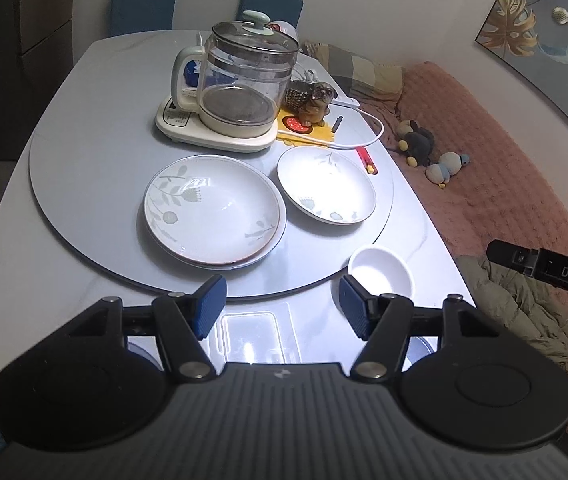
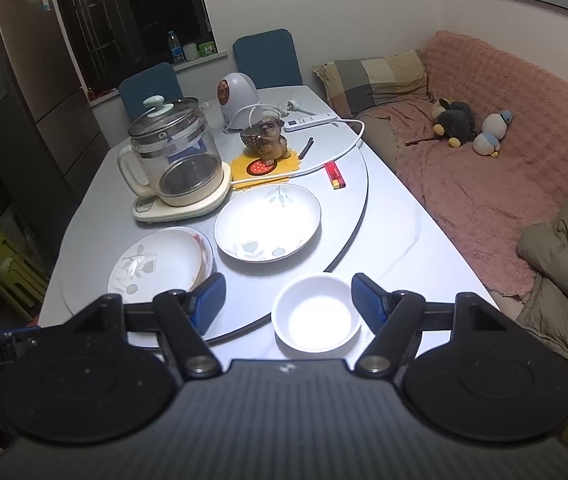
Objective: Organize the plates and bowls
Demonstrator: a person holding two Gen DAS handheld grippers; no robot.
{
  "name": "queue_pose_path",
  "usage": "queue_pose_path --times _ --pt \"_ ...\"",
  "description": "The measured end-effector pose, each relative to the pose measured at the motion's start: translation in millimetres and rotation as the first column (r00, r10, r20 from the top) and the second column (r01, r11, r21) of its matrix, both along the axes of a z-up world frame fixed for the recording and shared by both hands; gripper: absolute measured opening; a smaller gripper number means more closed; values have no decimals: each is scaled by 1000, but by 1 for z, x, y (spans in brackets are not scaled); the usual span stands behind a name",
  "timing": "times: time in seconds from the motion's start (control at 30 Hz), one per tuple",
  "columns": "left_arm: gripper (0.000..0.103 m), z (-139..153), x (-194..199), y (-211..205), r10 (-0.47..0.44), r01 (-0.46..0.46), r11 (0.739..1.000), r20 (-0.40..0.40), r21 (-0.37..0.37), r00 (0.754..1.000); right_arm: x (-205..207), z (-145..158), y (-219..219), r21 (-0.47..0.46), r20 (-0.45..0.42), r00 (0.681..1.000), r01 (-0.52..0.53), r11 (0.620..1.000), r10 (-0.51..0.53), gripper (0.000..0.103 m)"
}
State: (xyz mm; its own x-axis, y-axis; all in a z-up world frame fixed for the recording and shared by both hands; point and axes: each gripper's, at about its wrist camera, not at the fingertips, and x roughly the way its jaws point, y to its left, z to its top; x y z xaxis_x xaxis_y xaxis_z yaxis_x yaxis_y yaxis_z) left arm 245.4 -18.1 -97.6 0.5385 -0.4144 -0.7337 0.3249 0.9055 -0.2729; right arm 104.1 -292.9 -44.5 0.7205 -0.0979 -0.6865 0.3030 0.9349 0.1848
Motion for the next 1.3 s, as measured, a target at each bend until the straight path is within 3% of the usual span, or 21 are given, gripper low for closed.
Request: queue_pose_path --times 0.3,0.6,0.93,1.3 --pt "66 -23 67 -35 3 -4 999 -50 -36 999 56 -19 -37 16 -47 998 -46 999 47 63" --pt "55 -44 149 -80 -14 14 1000 -72 4 997 122 -52 -73 51 -102 990 -96 994 100 56" --pt "38 -92 228 -119 -38 46 997 -125 62 991 192 -108 -97 110 -182 973 -124 986 142 42" --pt "36 -136 288 -157 -97 117 982 -140 145 985 244 -155 -116 152 -225 963 -118 981 150 40"
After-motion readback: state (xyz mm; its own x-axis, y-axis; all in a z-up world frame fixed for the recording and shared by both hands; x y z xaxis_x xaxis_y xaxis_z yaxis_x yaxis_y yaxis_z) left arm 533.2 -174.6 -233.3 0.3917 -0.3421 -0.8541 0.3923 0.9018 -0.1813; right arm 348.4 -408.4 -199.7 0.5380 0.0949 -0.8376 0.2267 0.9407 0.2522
